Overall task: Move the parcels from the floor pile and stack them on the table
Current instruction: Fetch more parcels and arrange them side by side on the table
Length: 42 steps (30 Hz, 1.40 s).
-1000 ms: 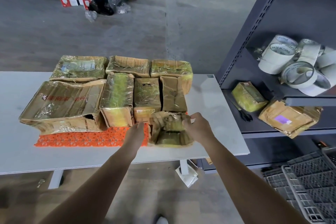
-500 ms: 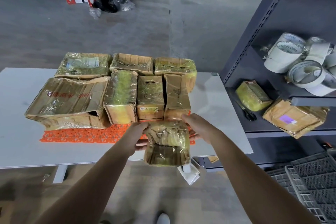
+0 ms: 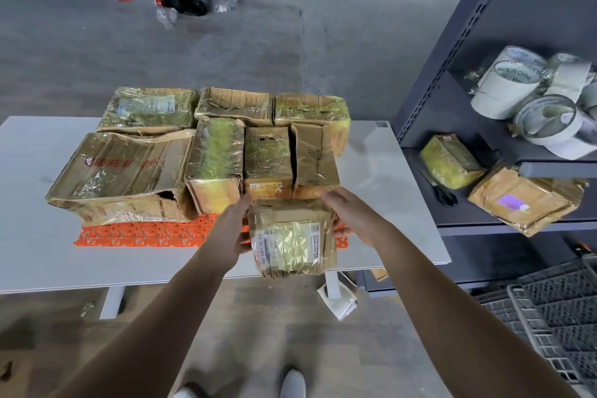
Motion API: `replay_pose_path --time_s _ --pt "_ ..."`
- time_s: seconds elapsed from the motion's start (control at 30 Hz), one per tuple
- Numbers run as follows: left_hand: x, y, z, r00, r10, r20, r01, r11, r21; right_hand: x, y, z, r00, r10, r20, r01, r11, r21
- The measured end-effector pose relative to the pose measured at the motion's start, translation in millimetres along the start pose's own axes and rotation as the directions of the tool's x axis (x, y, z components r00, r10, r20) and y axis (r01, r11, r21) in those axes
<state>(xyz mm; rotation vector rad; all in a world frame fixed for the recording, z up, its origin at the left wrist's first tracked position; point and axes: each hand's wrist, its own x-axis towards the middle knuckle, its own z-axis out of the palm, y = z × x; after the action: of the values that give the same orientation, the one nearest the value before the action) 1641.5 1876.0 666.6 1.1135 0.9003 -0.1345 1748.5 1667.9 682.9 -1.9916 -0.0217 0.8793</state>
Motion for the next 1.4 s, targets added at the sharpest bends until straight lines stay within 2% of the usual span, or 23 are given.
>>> replay_pose_path --time_s 0.2,0.27,0.33,0.4,0.63,0.77,0.83,1.07,1.13,1.3,1.4 --pt "-0.4 -10.8 1.4 0.986 0.155 0.065 -0.155 0.988 -0.013 1.3 11.3 -14.3 0.993 -0.118 0.006 0.119 0.993 -0.002" --pt "-2.4 -10.8 4.4 0.984 0.167 0.064 -0.169 0.986 0.018 1.3 13.7 -14.7 0.995 -0.103 -0.018 0.1 0.989 -0.107" --pt "-1.4 -10.2 7.2 0.988 0.143 0.061 -0.148 0.986 0.081 4.1 18.3 -10.0 0.993 -0.102 -0.062 0.08 0.952 -0.295" --pt "2.5 -8.4 8.2 0.991 0.124 0.046 -0.129 0.984 0.121 7.8 21.7 -2.9 0.989 -0.109 -0.1 0.061 0.915 -0.398" --pt "9.1 -13.7 9.5 0.992 0.114 0.049 -0.119 0.984 0.131 7.5 22.9 -2.3 0.978 -0.129 -0.163 0.057 0.922 -0.384" --pt "4.6 -18.0 25.5 0.977 0.162 0.141 -0.188 0.963 0.192 4.6 28.2 -17.0 0.969 -0.124 -0.213 0.037 0.927 -0.372" --pt "3.9 -15.0 30.8 0.971 0.2 0.134 -0.224 0.952 0.208 7.1 30.6 -18.4 0.966 -0.128 -0.224 0.031 0.918 -0.395" --pt "10.1 -9.7 32.9 0.945 0.308 0.105 -0.323 0.927 0.189 15.9 30.7 -8.8 0.919 -0.269 -0.287 0.119 0.887 -0.447" --pt "8.1 -13.2 32.1 0.937 0.324 0.129 -0.346 0.914 0.214 16.0 33.3 -8.7 0.925 -0.254 -0.283 0.108 0.889 -0.444" --pt "7.6 -20.5 35.0 0.961 0.246 0.127 -0.273 0.921 0.279 24.0 32.5 -6.7 0.957 -0.112 -0.269 -0.017 0.9 -0.436" --pt "8.8 -20.4 33.0 0.968 0.23 0.103 -0.25 0.926 0.281 22.5 27.7 -1.9 0.948 -0.129 -0.291 0.002 0.917 -0.399"
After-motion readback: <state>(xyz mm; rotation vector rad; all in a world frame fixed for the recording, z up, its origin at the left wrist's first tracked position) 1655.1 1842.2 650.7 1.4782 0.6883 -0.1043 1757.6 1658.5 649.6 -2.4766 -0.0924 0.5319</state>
